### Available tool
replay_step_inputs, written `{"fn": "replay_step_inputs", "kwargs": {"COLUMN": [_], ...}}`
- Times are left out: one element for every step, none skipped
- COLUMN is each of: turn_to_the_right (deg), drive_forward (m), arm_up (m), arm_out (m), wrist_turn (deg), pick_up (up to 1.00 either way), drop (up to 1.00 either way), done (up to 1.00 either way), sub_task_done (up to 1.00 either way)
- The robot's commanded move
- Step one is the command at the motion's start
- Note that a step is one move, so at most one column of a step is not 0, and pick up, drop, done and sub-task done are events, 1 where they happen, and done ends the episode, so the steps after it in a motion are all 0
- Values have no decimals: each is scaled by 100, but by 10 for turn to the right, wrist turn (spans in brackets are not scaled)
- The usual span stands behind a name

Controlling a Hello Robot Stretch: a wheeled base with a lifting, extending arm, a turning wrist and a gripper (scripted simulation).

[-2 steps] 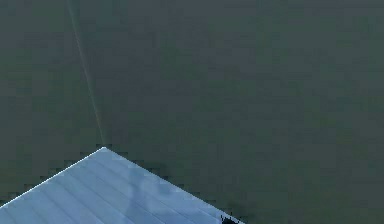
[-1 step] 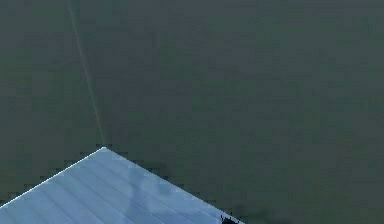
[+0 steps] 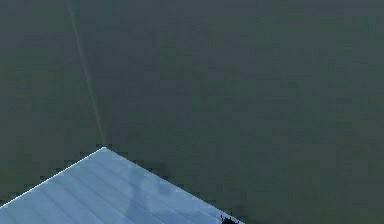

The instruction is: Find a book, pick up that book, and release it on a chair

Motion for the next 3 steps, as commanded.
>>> {"fn": "replay_step_inputs", "kwargs": {"turn_to_the_right": [0, 0, 0], "drive_forward": [0, 0, 0], "arm_up": [0, -30, 0], "arm_out": [0, 0, 0], "wrist_turn": [30, 0, 0], "pick_up": [0, 0, 100], "drop": [0, 0, 0], "done": [0, 0, 0], "sub_task_done": [0, 0, 0]}}
